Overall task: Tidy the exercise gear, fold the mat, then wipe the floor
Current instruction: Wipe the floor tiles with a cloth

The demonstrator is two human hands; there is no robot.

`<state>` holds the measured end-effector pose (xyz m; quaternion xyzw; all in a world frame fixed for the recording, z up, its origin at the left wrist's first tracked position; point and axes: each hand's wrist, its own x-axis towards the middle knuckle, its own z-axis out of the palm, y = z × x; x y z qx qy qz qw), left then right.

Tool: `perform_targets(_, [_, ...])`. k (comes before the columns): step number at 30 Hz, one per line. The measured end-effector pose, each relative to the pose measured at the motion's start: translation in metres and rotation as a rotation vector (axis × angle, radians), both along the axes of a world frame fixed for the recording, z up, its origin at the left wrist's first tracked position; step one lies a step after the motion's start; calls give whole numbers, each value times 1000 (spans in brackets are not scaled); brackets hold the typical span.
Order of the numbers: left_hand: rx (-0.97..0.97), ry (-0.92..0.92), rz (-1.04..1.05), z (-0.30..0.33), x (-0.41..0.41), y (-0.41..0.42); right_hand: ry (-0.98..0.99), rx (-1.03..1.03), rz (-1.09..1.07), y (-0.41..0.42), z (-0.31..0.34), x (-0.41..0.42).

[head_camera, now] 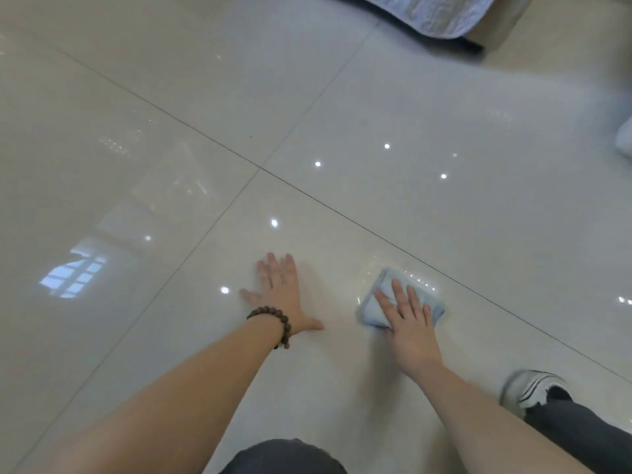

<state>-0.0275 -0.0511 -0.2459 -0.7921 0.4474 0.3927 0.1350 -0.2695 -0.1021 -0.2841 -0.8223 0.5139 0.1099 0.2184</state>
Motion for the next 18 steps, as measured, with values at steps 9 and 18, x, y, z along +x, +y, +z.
perform_targets(9, [218, -82, -2, -23, -19, -21, 133, -3, -760, -87, -9, -46])
perform_targets(18, [262, -91, -9, -23, -22, -25, -190, -84, 209, -77, -17, -6])
